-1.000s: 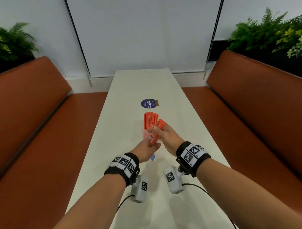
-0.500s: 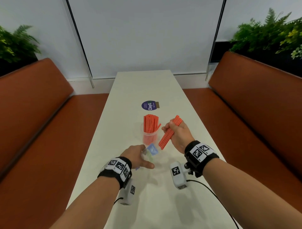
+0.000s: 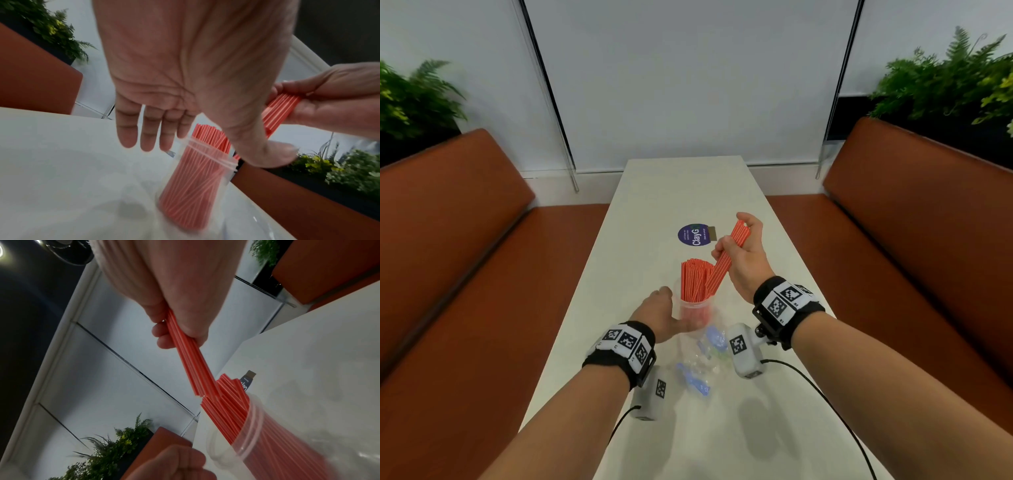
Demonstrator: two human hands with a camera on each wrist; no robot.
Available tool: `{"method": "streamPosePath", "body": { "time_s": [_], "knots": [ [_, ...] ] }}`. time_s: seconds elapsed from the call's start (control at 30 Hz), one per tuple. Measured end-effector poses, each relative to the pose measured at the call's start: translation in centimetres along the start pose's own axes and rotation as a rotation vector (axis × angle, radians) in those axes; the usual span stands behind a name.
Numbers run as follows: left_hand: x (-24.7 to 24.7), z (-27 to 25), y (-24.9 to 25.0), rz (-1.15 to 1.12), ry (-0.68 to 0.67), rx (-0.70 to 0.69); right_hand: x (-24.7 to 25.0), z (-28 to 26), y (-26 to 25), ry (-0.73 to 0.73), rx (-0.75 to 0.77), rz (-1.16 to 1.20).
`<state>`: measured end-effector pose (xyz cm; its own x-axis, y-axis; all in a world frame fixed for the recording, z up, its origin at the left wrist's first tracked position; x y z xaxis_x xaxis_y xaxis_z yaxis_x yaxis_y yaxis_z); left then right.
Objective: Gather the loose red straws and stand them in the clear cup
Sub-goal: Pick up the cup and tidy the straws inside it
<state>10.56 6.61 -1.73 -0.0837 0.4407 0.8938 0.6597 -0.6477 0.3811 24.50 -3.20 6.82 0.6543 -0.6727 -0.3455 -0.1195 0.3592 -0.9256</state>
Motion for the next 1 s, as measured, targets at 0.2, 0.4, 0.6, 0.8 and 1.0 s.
{"method": "streamPosePath", "body": {
  "time_s": [0.2, 0.4, 0.6, 0.8, 1.0],
  "knots": [
    [0.9, 3.3, 0.9, -0.208, 0.069, 0.020, -2.6, 1.8, 1.9, -0.075, 0.006, -0.115],
    [0.4, 5.7, 2.4, -0.466, 0.038, -0.067, -3.8, 2.3, 5.0, -0.176, -0.019, -0.329],
    [-1.2, 6.7, 1.9, -0.541, 0.062, -0.058, -3.6, 3.2, 5.8, -0.249, 0.110, -0.651],
    [-1.2, 6.8, 1.8, -0.571, 0.105, -0.114, -2.6, 2.5, 5.2, -0.308, 0.335, -1.062],
    [-0.9, 6.4, 2.9, -0.624, 0.035, -0.250, -3.6, 1.3, 8.9, -0.595, 0.251, -1.193]
  ]
}}
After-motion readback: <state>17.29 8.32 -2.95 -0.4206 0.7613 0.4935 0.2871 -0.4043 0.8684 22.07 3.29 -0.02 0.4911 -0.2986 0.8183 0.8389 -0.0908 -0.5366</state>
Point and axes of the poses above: each hand's wrist, its own z-axis towards the middle knuckle, its own x-axis out of the back of the hand, y = z × x, the point moved 9 cm from there along z, towards the middle knuckle, and after that the axes turned 6 degrees about z, right-handed, at the moved point
